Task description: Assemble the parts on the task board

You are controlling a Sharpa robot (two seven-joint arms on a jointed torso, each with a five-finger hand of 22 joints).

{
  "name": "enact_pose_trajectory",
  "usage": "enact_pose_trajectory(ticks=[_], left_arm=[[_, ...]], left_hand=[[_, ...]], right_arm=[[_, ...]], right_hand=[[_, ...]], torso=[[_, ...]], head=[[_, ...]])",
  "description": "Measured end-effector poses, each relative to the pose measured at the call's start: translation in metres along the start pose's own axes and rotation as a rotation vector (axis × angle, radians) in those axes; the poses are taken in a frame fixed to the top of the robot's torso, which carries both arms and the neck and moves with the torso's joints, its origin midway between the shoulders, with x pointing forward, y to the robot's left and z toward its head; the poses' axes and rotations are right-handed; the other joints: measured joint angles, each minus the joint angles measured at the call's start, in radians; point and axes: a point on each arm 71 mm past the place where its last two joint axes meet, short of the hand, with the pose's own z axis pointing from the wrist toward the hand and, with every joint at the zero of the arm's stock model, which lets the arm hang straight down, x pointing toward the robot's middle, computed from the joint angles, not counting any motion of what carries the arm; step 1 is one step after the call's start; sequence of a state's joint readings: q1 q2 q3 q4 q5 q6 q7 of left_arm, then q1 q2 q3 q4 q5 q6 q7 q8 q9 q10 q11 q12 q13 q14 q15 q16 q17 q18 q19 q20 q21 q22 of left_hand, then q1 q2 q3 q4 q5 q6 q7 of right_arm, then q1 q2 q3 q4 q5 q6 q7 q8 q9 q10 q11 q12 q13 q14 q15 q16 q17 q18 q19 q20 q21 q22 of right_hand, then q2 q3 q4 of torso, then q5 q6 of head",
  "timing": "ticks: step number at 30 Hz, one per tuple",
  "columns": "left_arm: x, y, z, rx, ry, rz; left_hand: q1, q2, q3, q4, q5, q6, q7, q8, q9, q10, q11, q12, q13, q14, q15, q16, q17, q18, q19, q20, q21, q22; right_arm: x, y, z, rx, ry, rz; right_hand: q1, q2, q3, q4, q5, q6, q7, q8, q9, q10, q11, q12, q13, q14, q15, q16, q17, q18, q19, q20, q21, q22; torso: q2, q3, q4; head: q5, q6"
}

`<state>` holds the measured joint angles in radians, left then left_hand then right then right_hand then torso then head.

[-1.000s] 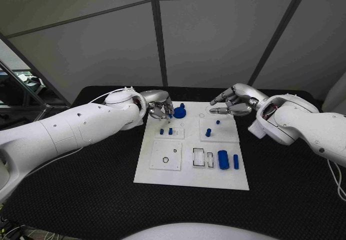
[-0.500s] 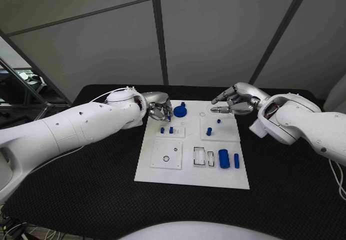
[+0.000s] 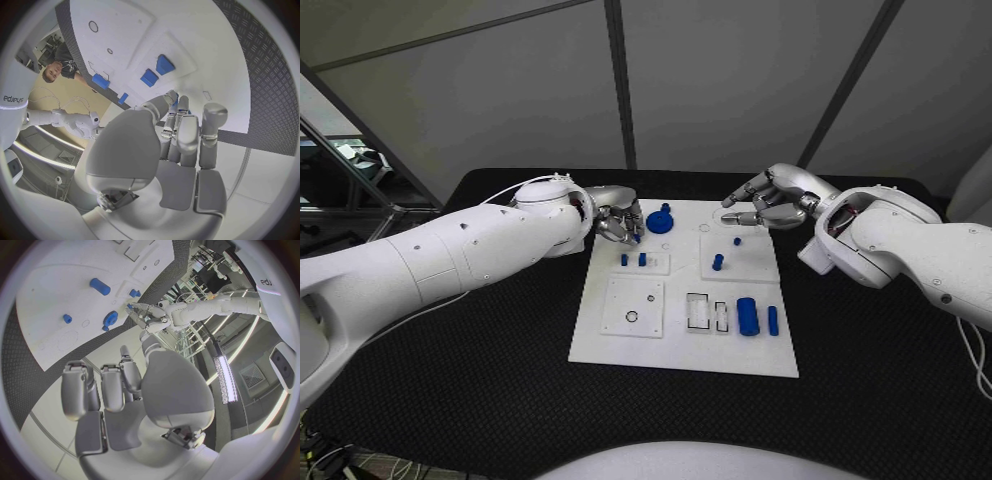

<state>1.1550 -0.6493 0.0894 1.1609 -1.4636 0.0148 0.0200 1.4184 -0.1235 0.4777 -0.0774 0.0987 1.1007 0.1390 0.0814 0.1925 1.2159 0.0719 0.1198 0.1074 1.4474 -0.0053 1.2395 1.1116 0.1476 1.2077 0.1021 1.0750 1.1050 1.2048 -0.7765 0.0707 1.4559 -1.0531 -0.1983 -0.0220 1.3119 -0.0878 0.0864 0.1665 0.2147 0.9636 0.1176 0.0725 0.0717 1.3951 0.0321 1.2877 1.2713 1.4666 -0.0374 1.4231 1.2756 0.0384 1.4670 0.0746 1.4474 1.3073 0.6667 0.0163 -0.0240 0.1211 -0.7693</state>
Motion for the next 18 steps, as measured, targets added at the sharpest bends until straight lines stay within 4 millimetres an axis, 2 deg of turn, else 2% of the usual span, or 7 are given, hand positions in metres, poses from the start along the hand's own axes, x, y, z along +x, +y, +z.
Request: enact_pose_trajectory(ticks=[18], left_arm=[[0.0044, -0.0033, 0.0033, 0.004, 0.015, -0.005]], left_hand=[[0.0, 0.0, 0.0, 0.0, -0.004, 0.0, 0.0, 0.0, -0.001, 0.0, 0.0, 0.0, 0.0, 0.0, 0.0, 0.0, -0.001, 0.0, -0.004, 0.004, 0.0, -0.001]], right_arm=[[0.0002, 0.0003, 0.0003, -0.001, 0.0, 0.0]], right_hand=[[0.0, 0.0, 0.0, 0.0, 0.0, 0.0, 0.0, 0.0, 0.0, 0.0, 0.0, 0.0, 0.0, 0.0, 0.0, 0.0, 0.0, 0.0, 0.0, 0.0, 0.0, 0.0]], torso=[[0.0, 0.0, 0.0]], head=[[-0.002, -0.001]])
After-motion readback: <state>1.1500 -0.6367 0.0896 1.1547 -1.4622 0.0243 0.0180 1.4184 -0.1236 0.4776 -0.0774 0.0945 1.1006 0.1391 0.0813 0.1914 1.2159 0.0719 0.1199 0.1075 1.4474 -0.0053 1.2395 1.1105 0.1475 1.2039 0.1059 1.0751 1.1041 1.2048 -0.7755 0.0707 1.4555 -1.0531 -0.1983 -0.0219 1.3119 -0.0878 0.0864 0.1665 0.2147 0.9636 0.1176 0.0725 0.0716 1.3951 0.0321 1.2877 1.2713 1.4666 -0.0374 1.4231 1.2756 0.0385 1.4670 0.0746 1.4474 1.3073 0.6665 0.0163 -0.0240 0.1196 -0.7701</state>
